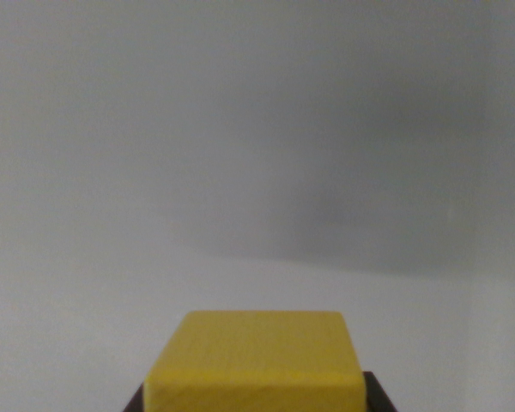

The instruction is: Pick yellow cube

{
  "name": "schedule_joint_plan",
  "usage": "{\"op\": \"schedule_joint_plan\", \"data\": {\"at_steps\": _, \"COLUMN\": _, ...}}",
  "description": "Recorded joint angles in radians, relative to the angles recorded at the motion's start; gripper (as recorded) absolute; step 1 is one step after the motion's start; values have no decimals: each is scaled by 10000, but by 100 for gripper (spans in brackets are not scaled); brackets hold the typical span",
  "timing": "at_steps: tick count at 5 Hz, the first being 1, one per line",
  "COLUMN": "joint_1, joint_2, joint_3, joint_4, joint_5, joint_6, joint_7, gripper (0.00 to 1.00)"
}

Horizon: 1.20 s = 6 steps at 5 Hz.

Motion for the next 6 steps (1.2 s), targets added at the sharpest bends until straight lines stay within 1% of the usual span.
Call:
{"op": "schedule_joint_plan", "data": {"at_steps": 1, "joint_1": 10, "joint_2": -182, "joint_3": -9, "joint_4": 266, "joint_5": -61, "joint_6": 441, "joint_7": 55, "gripper": 100}}
{"op": "schedule_joint_plan", "data": {"at_steps": 2, "joint_1": 10, "joint_2": -182, "joint_3": -9, "joint_4": 266, "joint_5": -61, "joint_6": 441, "joint_7": 55, "gripper": 100}}
{"op": "schedule_joint_plan", "data": {"at_steps": 3, "joint_1": 21, "joint_2": -362, "joint_3": -17, "joint_4": 529, "joint_5": -121, "joint_6": 879, "joint_7": 110, "gripper": 100}}
{"op": "schedule_joint_plan", "data": {"at_steps": 4, "joint_1": 21, "joint_2": -362, "joint_3": -17, "joint_4": 529, "joint_5": -121, "joint_6": 879, "joint_7": 110, "gripper": 100}}
{"op": "schedule_joint_plan", "data": {"at_steps": 5, "joint_1": 32, "joint_2": -559, "joint_3": -27, "joint_4": 817, "joint_5": -187, "joint_6": 1357, "joint_7": 169, "gripper": 100}}
{"op": "schedule_joint_plan", "data": {"at_steps": 6, "joint_1": 32, "joint_2": -559, "joint_3": -27, "joint_4": 817, "joint_5": -187, "joint_6": 1357, "joint_7": 169, "gripper": 100}}
